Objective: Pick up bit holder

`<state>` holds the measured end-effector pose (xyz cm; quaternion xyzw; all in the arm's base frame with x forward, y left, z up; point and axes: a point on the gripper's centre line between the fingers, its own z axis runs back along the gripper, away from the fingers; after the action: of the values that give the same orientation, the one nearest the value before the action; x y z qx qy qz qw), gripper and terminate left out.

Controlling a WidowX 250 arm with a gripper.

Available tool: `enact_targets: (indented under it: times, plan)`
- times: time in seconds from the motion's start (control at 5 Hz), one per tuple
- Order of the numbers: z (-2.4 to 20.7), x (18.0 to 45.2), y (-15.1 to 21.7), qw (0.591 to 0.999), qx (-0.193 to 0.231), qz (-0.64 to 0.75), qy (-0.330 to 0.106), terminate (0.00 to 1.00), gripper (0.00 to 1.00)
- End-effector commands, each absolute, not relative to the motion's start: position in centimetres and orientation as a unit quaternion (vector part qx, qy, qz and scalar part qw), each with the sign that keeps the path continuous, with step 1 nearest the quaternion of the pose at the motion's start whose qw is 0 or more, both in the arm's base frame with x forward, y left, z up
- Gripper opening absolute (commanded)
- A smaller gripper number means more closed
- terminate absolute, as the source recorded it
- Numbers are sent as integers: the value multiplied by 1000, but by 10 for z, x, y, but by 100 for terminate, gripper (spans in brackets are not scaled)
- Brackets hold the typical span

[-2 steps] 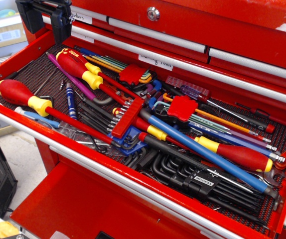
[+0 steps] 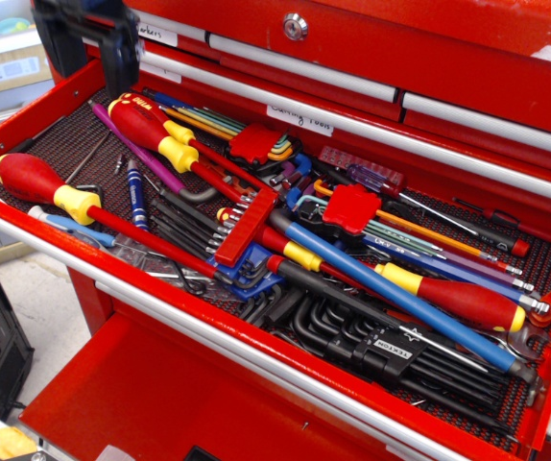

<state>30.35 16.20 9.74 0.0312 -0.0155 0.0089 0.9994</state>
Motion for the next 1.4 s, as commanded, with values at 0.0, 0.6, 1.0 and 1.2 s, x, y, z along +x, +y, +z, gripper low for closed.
enact_targets:
  times: [0.0, 0.6, 1.0, 1.2]
  plan:
    - [114, 294, 87, 999, 40, 4, -32, 0, 100]
    - [59, 302, 26, 995, 58, -9, -76, 0, 100]
    - [50, 314, 44, 993, 73, -20, -88, 0, 100]
    - [41, 315, 47, 994, 67, -16, -89, 0, 100]
